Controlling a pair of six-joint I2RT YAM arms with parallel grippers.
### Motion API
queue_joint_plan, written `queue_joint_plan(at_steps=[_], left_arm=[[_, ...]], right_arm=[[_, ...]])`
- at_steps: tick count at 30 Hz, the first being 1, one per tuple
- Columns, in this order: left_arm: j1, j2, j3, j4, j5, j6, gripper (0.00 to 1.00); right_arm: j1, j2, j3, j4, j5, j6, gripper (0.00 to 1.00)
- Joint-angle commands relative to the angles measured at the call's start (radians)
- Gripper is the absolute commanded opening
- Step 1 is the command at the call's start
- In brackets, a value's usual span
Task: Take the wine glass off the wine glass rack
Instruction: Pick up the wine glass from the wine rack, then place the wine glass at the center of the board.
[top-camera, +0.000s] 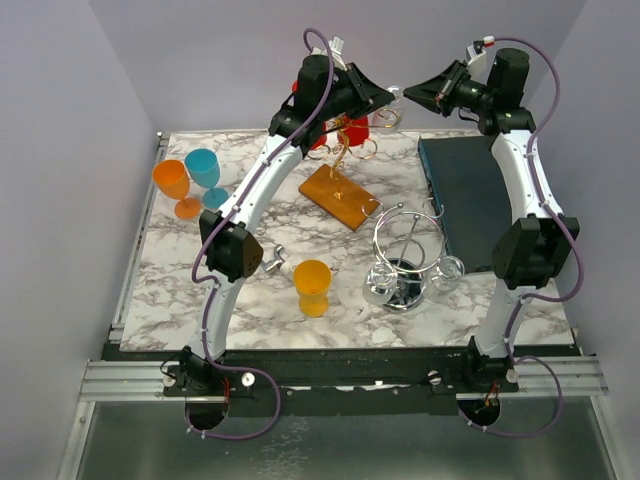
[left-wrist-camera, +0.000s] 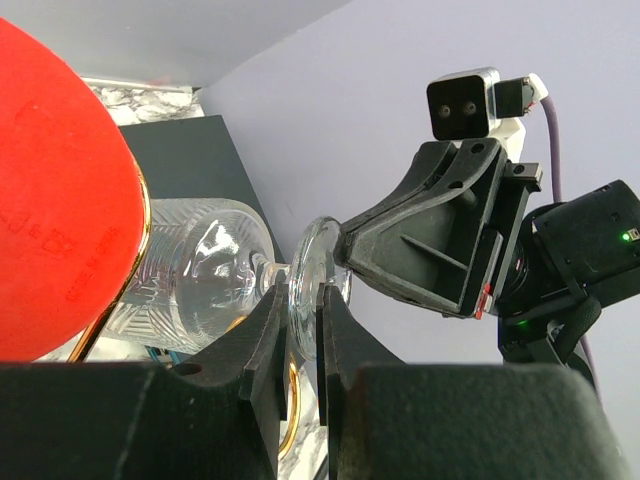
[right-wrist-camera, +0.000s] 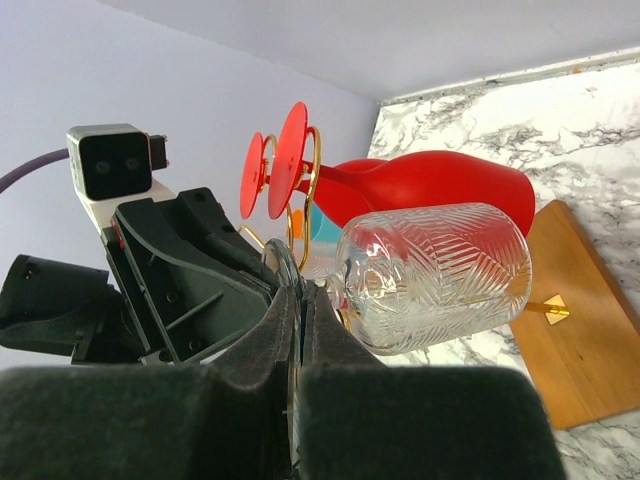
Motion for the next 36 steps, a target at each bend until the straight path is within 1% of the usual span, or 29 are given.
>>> queue_joint_plan(at_steps=[1,18,36], left_arm=[[-0.052,-0.031,0.029,0.056,0.083,0.024,0.00],[-0.068,-0.020,0.039,0.062,0.087,0.025,0.00],[-0.084,-0.036,0.012,0.063,0.084,0.046,0.00]], right_arm=[[0.008,-0.047,-0.015,0.008,0.054,-0.006,0.01],[0.007,-0.084,-0.069,0.007,0.101,-0.022,0.01],[0.004,-0.107,-0.100,0.013,0.109,-0.026,0.01]])
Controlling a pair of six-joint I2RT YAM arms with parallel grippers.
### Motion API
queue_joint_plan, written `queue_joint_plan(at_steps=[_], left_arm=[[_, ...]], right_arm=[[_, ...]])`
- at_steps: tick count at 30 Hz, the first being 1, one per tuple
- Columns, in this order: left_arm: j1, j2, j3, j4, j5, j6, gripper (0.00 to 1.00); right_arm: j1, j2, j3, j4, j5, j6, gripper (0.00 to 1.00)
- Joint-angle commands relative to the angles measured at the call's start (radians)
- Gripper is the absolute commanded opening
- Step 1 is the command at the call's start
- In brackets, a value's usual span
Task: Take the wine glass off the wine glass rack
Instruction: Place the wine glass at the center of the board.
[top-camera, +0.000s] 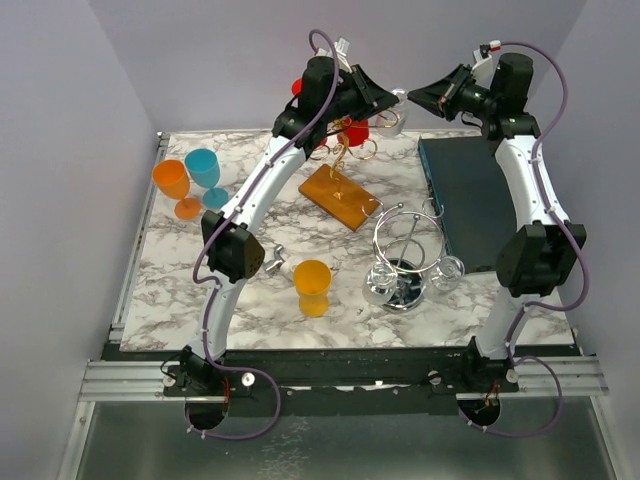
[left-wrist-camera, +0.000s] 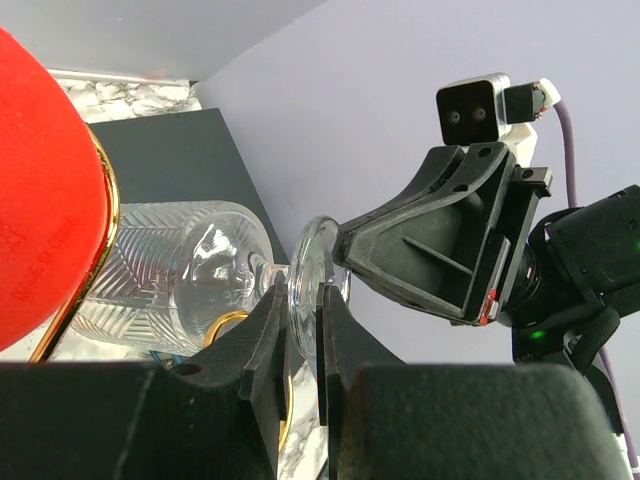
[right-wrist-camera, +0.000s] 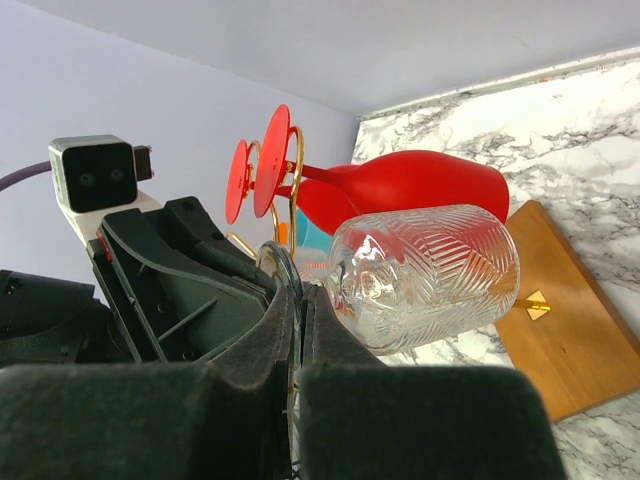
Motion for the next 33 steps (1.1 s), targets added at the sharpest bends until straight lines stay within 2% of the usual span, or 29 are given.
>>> queue_joint_plan(at_steps=[1,33], left_arm=[[-0.069,-0.037,0.012,0.063,0.085,0.029,0.00],[-0.091,-0.088,-0.033,0.069,0.084,0.029,0.00]], right_arm=[[0.007,-0.039,-0.013,0.013,0.038,-0.007,0.01],[0.001,-0.110,-0.066,-0.022,0.083,-0.046,0.01]])
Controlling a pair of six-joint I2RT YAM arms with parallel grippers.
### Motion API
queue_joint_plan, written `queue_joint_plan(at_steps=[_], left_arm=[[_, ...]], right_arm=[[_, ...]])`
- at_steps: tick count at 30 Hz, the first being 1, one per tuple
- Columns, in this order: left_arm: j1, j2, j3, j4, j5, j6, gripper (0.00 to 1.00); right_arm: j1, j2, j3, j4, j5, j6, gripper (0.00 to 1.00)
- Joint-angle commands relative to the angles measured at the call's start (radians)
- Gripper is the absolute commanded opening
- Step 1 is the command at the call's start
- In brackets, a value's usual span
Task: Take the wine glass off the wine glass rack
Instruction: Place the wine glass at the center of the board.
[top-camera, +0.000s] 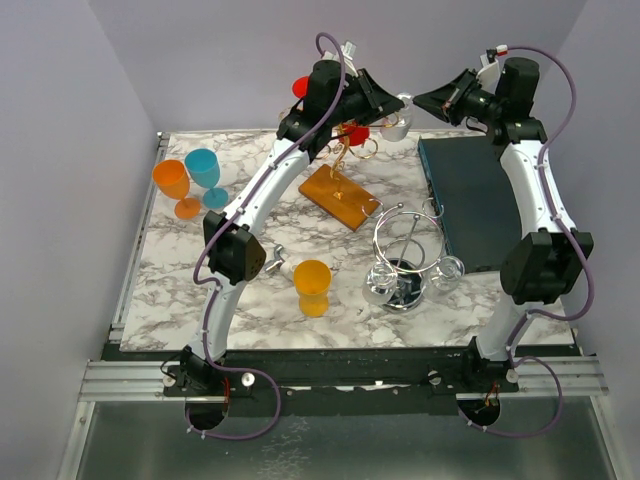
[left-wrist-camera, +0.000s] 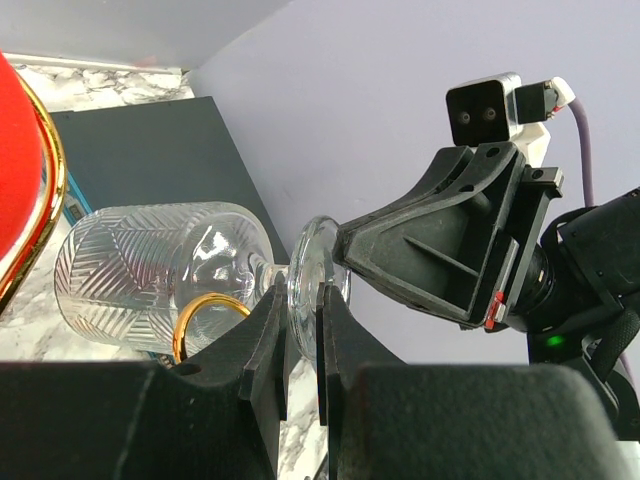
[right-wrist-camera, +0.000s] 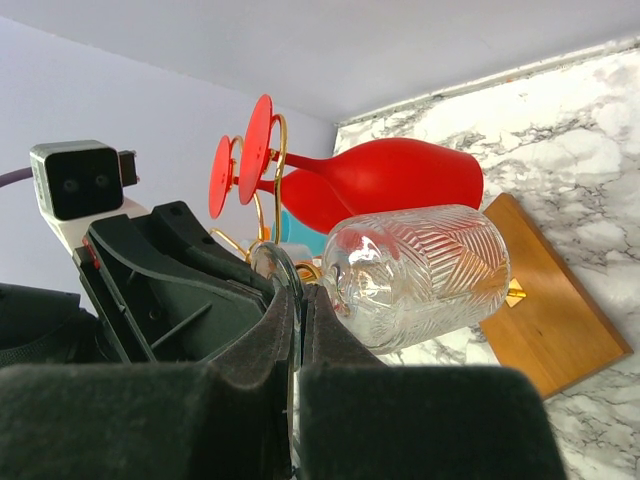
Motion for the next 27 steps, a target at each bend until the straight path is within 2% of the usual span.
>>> queue_joint_plan(at_steps=[1,17,25,27], left_arm=[[-0.066,-0.079,-0.001,0.053,0.091,0.015,0.00],[-0.071,-0.064,0.012,0.055,0.098,0.000,0.00],[-0.068,-0.039,0.026,0.065,0.114,-0.044,0.00],[-0.064,-0.033,0.028,0.077,0.124,-0.072,0.00]], right_arm=[[0.014,-0.047,0.002,0.009,0.045,-0.007,0.01],[0.011,-0.063,0.010,-0.024,0.067,-0.028,0.01],[0.005,-0.031,0.010,-0.012,0.017,-0.019,0.00],[0.004,-0.024,0.014,-0.007,0.000,-0.014,0.03]])
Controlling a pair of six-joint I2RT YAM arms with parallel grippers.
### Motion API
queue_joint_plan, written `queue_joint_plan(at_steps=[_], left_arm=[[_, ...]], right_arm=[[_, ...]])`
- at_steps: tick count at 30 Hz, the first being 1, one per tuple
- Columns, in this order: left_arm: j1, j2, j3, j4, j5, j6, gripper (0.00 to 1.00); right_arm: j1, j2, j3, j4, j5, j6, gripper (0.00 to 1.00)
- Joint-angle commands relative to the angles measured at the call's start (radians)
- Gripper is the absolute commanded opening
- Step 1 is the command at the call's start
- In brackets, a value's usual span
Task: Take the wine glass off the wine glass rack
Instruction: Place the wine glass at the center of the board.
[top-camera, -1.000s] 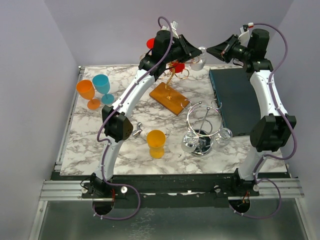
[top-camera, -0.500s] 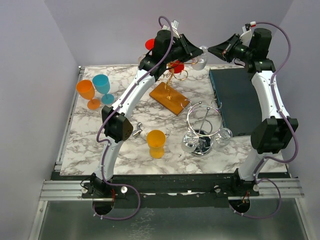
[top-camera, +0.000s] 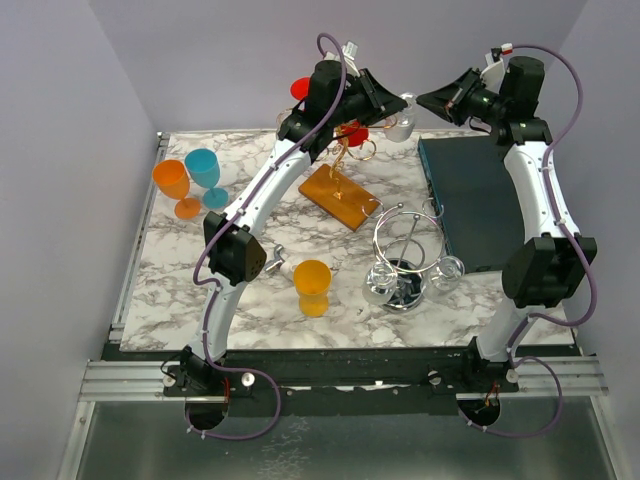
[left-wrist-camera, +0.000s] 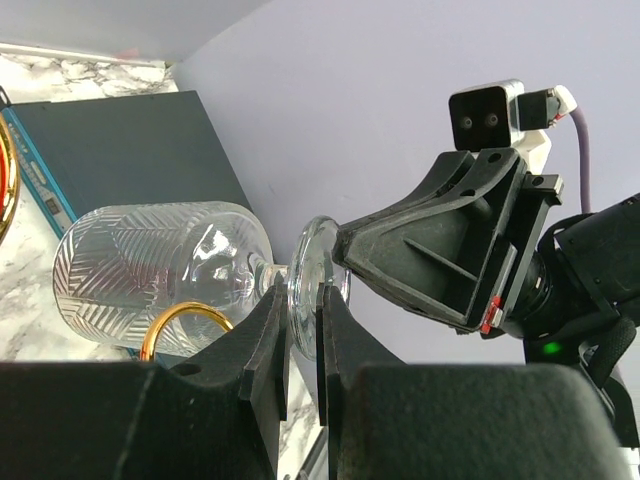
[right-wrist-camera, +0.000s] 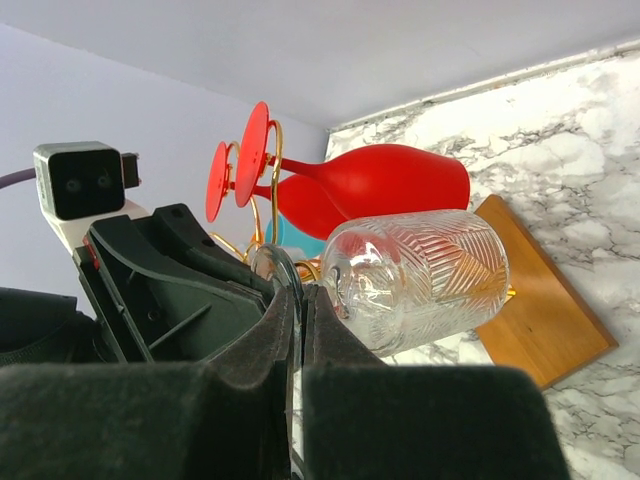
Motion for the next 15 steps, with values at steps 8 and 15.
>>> queue_joint_plan(at_steps=[8,15], left_arm=[[-0.039,-0.029,0.011,0.145,0.137,-0.129,0.00],[-0.025,-0.026,-0.011,0.181,0.144,-0.176,0.00]], right_arm=[[0.007,0.022,-0.013,0.090,-0.096,0.060,0.17],[0.007,0.030,-0.050,0.161,-0.162,0.113,0.22]])
